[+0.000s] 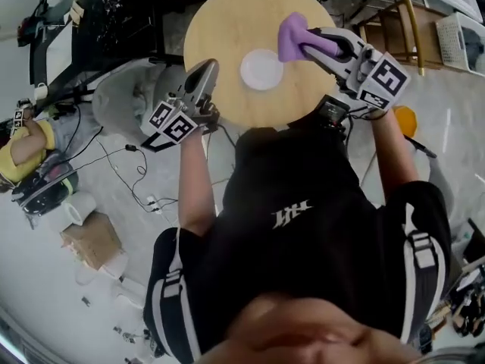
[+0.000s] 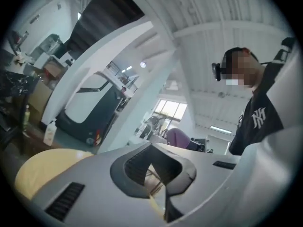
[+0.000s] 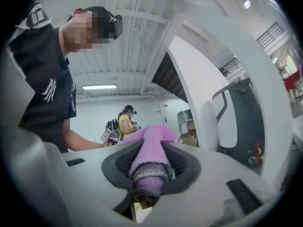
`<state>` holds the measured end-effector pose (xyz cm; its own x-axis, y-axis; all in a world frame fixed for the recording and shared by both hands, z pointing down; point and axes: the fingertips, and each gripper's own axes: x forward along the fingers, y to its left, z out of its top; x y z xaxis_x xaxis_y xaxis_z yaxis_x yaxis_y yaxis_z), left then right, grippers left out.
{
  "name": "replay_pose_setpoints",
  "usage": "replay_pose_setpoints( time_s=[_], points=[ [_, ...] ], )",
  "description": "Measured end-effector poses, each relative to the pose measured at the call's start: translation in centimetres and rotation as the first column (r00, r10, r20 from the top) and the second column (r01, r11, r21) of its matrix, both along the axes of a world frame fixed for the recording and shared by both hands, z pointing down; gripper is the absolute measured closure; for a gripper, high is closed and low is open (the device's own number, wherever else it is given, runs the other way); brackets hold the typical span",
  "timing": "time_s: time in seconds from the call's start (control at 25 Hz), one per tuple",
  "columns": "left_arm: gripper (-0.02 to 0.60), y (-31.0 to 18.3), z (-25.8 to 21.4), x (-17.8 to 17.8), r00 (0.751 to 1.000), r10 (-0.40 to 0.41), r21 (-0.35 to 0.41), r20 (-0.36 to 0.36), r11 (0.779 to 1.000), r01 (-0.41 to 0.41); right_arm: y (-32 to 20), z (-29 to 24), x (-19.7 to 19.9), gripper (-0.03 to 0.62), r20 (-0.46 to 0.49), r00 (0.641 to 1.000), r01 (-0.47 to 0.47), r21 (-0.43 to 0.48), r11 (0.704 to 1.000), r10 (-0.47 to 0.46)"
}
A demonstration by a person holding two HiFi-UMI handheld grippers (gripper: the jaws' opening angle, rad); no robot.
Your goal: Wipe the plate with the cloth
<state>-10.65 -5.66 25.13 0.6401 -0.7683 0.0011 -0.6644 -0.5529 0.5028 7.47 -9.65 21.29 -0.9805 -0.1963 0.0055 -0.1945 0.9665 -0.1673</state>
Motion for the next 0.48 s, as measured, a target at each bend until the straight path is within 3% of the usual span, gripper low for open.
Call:
replay_pose_setpoints(
  time_s=[0.12, 0.24, 0.36, 0.48],
  points=[
    [0.571, 4.1, -3.9, -0.5, 0.996, 0.059, 0.133, -0.066, 0.990, -0.050, 3.5, -3.4, -0.9, 0.499, 0.026, 0.999, -0.020, 0.023, 1.000, 0.019],
    [0.571, 7.9, -6.8, -0.6, 0.981, 0.180, 0.239, -0.076, 0.958, -0.158, 6.7, -4.1, -2.2, 0.499, -0.055, 0.995, -0.073, 0.094, 0.993, 0.078],
    [0.569, 12.1, -9.6, -1.4, 0.973, 0.230, 0.299, 0.008, 0.928, -0.222, 9.5, -4.4, -2.7, 0.499, -0.077, 0.991, -0.104, 0.051, 0.993, 0.108],
    [0.569, 16.5, -10.5, -3.1, 0.966, 0.241, 0.312, 0.094, 0.914, -0.259, 12.2, -4.6, -2.9, 0.499, -0.073, 0.983, -0.168, 0.015, 0.986, 0.168]
  ],
)
